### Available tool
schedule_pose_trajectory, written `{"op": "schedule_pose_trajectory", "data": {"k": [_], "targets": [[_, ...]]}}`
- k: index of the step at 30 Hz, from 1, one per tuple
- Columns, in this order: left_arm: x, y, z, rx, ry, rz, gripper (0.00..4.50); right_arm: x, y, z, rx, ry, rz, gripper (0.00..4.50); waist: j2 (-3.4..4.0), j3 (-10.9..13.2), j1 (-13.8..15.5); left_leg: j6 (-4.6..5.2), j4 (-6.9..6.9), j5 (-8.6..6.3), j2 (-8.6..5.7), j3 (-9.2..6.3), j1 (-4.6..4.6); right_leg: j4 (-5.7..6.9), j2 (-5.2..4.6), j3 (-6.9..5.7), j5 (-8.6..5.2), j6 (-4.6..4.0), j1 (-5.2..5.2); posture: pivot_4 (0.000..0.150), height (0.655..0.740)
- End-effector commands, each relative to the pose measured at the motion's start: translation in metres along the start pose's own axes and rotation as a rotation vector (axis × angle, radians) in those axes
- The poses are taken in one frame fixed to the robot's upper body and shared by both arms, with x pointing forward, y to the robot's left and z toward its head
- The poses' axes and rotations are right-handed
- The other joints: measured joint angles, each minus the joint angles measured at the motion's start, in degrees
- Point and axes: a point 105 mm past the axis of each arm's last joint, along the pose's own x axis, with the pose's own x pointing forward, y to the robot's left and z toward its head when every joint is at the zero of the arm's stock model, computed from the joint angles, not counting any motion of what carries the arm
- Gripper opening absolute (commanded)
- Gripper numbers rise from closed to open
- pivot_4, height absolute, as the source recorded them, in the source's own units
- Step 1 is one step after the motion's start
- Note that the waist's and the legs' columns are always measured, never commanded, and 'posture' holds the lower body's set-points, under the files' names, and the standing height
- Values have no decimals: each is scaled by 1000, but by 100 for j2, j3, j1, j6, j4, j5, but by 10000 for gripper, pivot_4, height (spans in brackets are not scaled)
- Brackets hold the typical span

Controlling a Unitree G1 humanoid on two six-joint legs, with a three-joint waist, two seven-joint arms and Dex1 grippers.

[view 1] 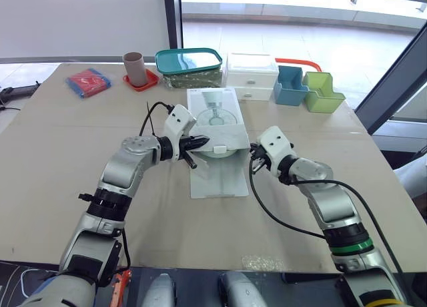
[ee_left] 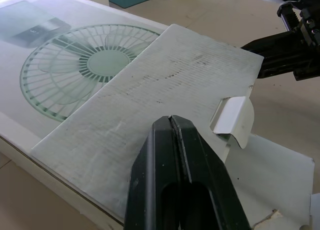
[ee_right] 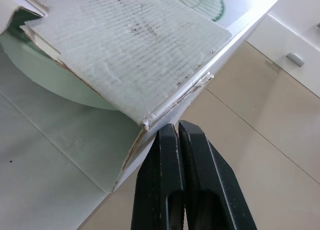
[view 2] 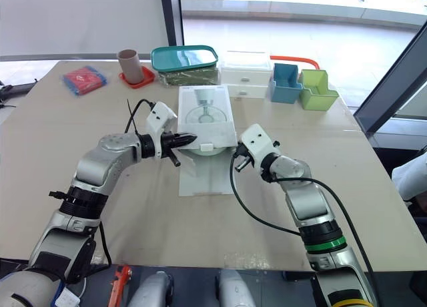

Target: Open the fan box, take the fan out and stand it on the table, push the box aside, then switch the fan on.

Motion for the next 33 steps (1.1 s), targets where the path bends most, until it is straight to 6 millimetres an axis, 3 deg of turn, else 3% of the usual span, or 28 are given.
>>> {"op": "schedule_pose_trajectory", "data": {"k": [1, 33], "targets": [[2, -5, -6, -13, 18, -12, 0, 2, -2, 19, -26, -75, -2, 909, 0, 0, -5, 0, 0, 0, 0, 0, 0, 0, 0, 0, 0, 0, 0, 1500, 7400], [-1, 0, -4, -4, 8, 3, 0, 1, 23, 32, -10, -96, 88, 909, 1, 0, -24, 0, 0, 0, 4, 1, 2, 1, 3, 0, 2, -3, -1, 1500, 7400]]}}
